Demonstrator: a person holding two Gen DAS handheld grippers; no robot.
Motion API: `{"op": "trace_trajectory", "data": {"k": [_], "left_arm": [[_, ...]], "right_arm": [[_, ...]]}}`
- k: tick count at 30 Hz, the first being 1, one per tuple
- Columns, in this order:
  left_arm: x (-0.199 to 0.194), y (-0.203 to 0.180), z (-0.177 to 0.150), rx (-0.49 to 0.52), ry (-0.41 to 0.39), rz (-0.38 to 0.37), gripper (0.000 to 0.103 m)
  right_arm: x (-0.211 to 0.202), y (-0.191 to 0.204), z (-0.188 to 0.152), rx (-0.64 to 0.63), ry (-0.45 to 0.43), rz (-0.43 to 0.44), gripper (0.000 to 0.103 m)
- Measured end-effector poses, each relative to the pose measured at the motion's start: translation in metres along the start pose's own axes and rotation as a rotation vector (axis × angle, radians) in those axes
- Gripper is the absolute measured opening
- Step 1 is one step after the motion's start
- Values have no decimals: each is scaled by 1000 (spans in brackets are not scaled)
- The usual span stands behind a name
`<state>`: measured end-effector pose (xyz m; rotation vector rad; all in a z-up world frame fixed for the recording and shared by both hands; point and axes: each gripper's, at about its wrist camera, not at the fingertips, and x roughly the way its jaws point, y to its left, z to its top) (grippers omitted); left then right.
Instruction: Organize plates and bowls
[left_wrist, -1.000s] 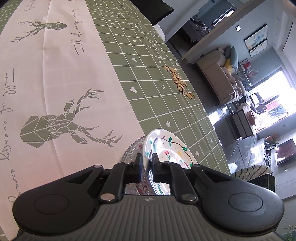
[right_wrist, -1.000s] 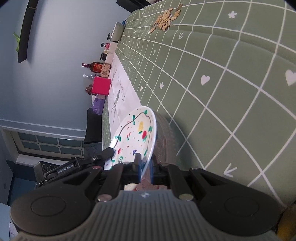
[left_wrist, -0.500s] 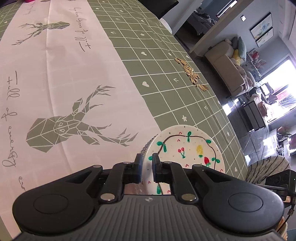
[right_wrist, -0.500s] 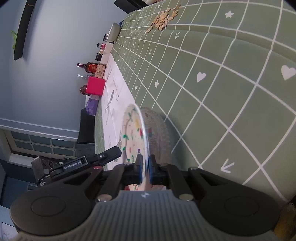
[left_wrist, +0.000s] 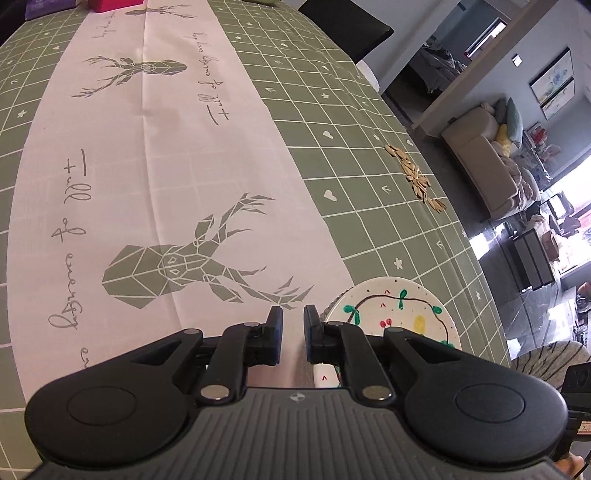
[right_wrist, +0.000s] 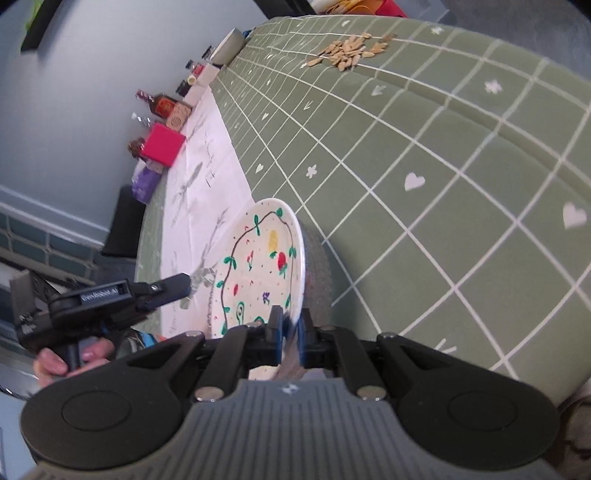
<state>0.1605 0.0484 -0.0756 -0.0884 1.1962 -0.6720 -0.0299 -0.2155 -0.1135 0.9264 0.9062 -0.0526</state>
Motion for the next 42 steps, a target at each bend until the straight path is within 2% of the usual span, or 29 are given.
{"op": "trace_trajectory", "data": {"k": [8,16,18,20,21,29,30,32,33,35,39,42], "left_arm": [[1,-1,-2,-5,46,12,12],[3,3,-2,-25,66,43,13],[2,3,-3,-23,66,60,14],[1,4,-3,-20,62,68,14],[0,4,-3,-19,61,72,14],[-3,5,-2,-11,59,73,15],[-2,4,-3,-8,58,74,15],[-2,2,-3,5,54,69,21],[-3,2,-4,11,52,68,22],[-3,-1,-5,21,49,76,23],[-3,-3,-5,37,48,83,24],[-3,-4,-5,46,45,86,25]], "right_arm": [[7,36,10,-147,61,-175,17],[11,49,15,-108,95,-207,37],[10,51,16,-79,101,-204,45],[11,53,18,-45,122,-201,68],[13,53,17,-37,138,-215,71],[19,51,19,-20,143,-231,73],[20,53,20,-35,139,-243,75],[24,62,22,-84,144,-269,87],[26,67,23,-112,152,-273,87],[33,78,23,-166,180,-312,93],[49,89,19,-250,214,-380,97],[58,91,17,-268,231,-380,100]]}}
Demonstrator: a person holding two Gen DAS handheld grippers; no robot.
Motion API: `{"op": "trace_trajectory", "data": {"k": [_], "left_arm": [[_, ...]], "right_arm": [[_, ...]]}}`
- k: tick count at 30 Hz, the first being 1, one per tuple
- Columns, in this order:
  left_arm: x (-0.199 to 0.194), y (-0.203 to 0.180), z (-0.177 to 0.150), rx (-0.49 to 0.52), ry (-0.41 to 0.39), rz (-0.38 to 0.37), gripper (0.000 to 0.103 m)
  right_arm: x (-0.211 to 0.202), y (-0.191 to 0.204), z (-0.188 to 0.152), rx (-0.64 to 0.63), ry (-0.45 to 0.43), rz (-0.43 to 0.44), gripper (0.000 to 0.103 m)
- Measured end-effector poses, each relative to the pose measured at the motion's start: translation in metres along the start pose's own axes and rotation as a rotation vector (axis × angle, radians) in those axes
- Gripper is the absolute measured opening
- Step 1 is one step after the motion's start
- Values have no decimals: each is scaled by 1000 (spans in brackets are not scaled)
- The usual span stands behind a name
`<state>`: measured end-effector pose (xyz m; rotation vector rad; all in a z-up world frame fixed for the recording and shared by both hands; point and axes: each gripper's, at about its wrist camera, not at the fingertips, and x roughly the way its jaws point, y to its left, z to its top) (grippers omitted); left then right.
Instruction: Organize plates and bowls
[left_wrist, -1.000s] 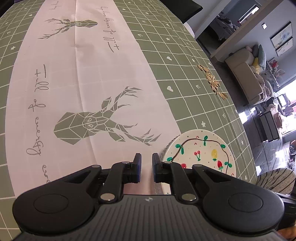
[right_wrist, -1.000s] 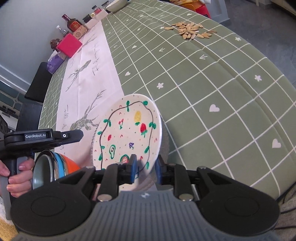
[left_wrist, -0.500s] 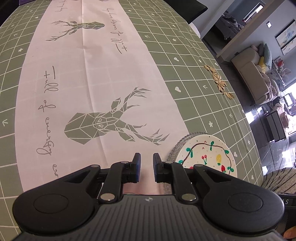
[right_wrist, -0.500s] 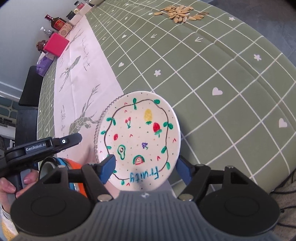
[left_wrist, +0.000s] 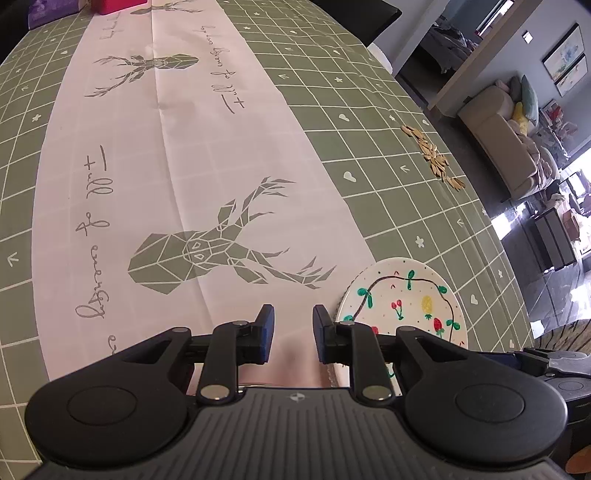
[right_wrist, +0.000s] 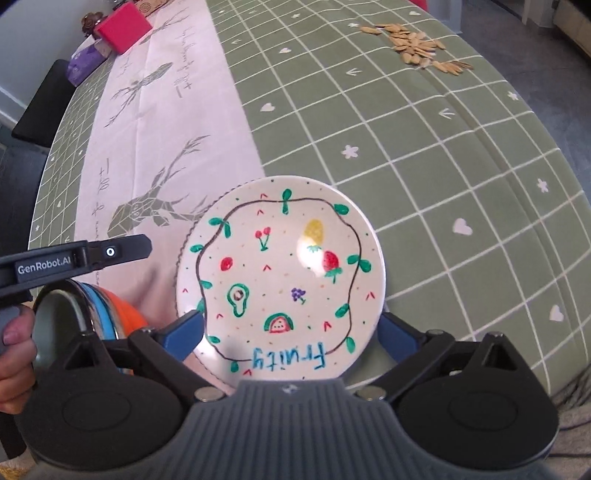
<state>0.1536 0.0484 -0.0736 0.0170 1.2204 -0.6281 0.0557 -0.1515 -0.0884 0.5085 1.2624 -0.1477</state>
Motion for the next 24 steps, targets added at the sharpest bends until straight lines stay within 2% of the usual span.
{"op": "trace_trajectory", "data": {"k": [4,7,9,18,20,24], "left_arm": [[-2,0,-2,18,-14,18,26],[-9,-2,-1,10,-21,62,30],[-21,-2,2,-12,-69,58,36],[-74,-22,3,-5,-224,89,63],[-90,-26,-2,6,-278,118,71],[-118,-27,-21,0,-373,200,74]], "right_arm": [[3,6,1,-37,4,-18,100],[-1,-2,-1,-37,-8,22,100],[-6,-9,0,-32,-17,70,100],[-52,-26,3,-63,-180,138,100],[-65,-28,5,-61,-215,168,100],[-87,-28,9,-54,-266,243,100]]}}
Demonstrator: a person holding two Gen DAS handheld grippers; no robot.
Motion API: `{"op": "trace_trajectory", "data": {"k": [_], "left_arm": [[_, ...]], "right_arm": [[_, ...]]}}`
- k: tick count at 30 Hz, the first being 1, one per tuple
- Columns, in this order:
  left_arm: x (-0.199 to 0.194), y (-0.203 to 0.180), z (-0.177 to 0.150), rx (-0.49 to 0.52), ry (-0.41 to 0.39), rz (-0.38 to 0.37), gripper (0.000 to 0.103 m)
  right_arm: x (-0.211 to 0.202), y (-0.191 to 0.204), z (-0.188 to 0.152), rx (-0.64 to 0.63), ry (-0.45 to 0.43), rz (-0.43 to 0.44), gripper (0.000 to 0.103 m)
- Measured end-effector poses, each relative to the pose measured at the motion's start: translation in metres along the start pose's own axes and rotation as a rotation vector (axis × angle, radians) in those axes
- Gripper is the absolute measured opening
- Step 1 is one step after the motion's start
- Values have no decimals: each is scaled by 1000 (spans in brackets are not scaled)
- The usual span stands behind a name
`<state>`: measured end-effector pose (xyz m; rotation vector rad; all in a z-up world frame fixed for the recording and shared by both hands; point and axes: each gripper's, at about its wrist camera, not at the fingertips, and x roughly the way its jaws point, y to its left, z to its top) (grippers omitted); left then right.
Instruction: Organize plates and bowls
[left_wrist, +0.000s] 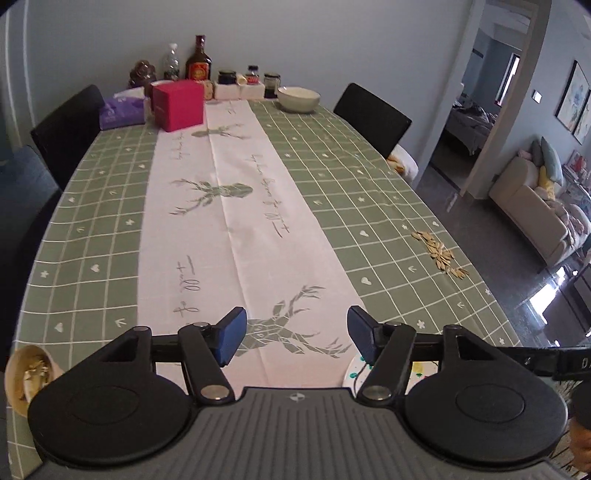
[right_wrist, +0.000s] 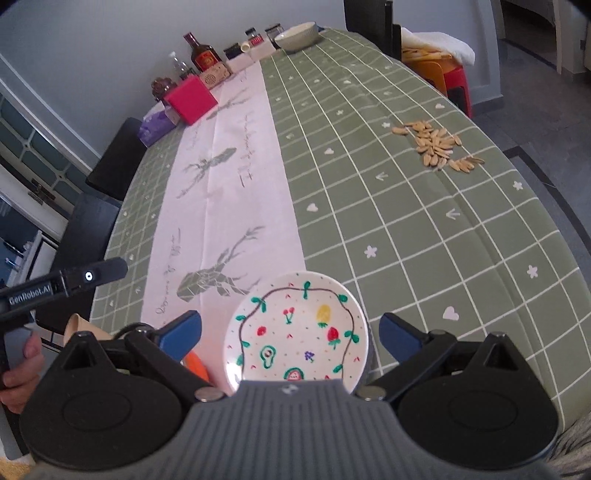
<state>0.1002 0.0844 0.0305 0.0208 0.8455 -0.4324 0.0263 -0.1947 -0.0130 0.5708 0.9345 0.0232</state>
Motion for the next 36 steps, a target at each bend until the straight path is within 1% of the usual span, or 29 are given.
{"op": "trace_trajectory", "data": {"k": [2,4,5,9,11,12,14,16,18,20,22,24,26,27,28,30,33,36], "left_arm": [[-14,7,-10,-30,-41,20,76],[-23,13,-21,-62,-61,37,77],[-26,17,-27,-80,-66,42,77],[-36,29,-47,-116,-67,0,77],[-37,36,-59,-147,-53,-3,77],[-36,39,-66,-170,-43,-7,77],[-34,48,-76,-216,-15,-16,77],[-35,54,-86,-242,-2,-10,77],[-36,57,-93,-244,4,7,77],[-33,59,-96,-256,21,7,77],[-28,60,-97,-263,41,-6,77],[-23,58,-98,-260,60,7,78],[-17,54,-100,-245,75,45,77],[-14,52,-100,-239,88,77,77],[-11,51,-101,-237,99,103,77],[-7,52,-102,-250,114,128,76],[-2,56,-102,-265,137,114,77],[4,56,-102,-260,165,101,79]], "right_arm": [[-5,7,2,-11,-14,31,100],[-6,14,3,-18,-26,59,100],[-4,19,2,-7,-34,91,100],[14,38,-5,56,-14,199,100],[22,51,-14,38,-11,248,100],[26,59,-18,18,-1,256,100],[33,76,-26,-58,23,251,100],[37,87,-36,-131,19,229,100],[42,92,-45,-166,5,209,100],[54,91,-50,-185,28,191,100],[67,89,-54,-180,61,186,100],[78,87,-57,-170,86,199,100],[89,88,-61,-185,116,218,93],[96,89,-62,-193,133,221,90],[101,89,-64,-190,146,224,84],[109,88,-66,-167,176,249,78],[117,84,-66,-135,193,259,78],[124,75,-64,-71,214,283,77]]}}
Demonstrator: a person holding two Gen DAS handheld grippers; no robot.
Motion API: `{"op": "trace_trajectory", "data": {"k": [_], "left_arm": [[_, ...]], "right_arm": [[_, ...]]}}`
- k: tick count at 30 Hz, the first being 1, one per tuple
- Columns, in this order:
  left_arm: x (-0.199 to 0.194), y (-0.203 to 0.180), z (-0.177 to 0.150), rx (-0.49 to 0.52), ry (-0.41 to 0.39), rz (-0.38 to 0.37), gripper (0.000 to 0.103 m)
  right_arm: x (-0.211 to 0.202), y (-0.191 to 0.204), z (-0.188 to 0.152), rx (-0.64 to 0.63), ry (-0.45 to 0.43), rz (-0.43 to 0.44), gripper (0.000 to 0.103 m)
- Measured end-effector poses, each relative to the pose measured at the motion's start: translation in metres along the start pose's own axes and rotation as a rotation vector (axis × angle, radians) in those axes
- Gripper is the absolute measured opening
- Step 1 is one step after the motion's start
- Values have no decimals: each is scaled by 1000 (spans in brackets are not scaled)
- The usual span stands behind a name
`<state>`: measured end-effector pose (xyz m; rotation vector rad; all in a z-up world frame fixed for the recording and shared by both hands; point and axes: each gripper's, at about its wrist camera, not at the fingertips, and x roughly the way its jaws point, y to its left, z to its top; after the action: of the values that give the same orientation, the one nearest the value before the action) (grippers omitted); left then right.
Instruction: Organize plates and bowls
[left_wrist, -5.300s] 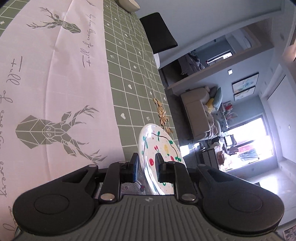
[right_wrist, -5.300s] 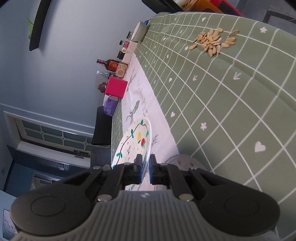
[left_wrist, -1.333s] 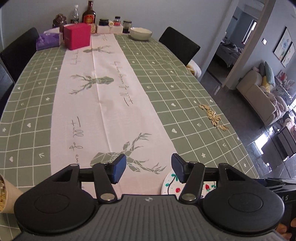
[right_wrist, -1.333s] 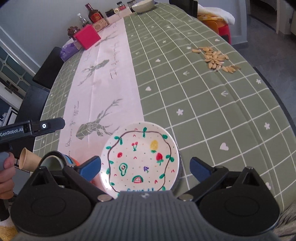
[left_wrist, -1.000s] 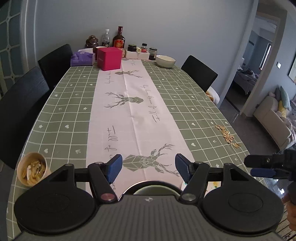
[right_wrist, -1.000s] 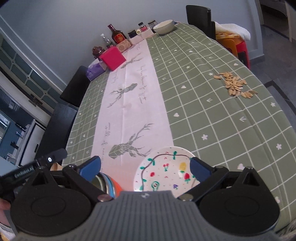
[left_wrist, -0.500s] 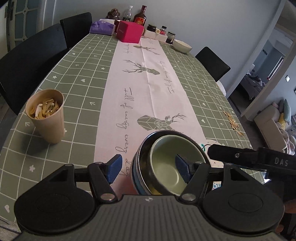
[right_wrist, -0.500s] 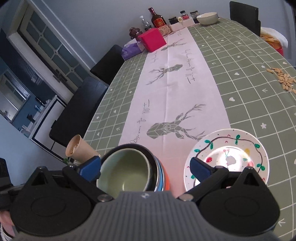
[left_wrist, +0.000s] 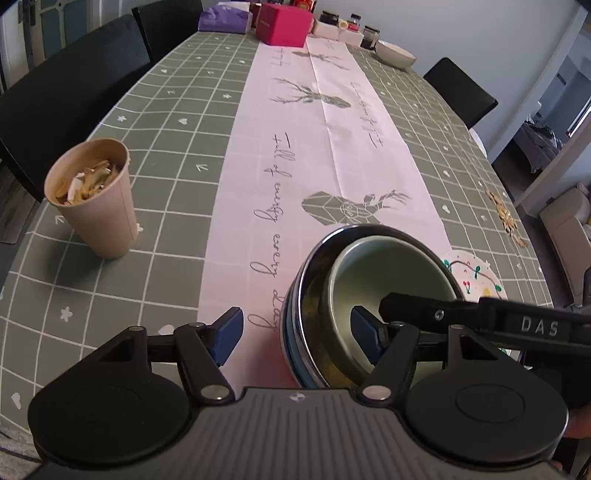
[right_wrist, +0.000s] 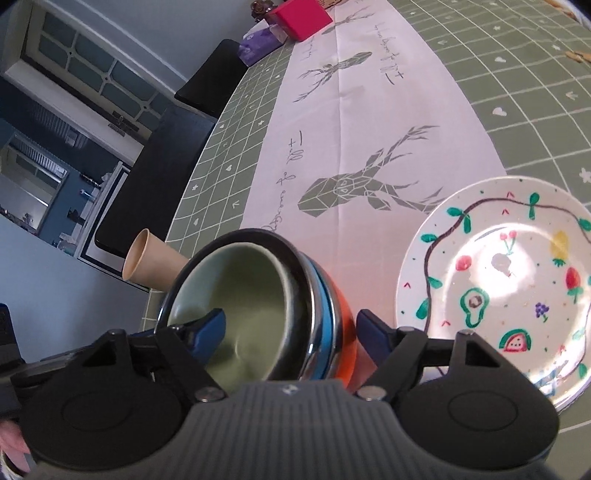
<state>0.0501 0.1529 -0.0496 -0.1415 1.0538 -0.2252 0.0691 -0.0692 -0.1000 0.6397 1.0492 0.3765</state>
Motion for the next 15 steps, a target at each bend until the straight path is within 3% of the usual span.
{"op": "trace_trajectory", "data": {"k": [7,10,12,13,15], "left_arm": [[16,-8,-3,33,54,20,84],[19,-4,-2,12,74,-19,84],[22,2,-2,-27,92,-71,77],[23,7,-2,-69,103,-123,66],[23,10,-1,-103,103,-127,63]], "right_arm": [[15,-1,-1,18,28,-23,71],[23,1,0,18,34,-32,71],[28,-2,1,31,37,-38,69],[28,-2,1,31,34,-47,62],[26,-6,2,64,35,-36,60]]}}
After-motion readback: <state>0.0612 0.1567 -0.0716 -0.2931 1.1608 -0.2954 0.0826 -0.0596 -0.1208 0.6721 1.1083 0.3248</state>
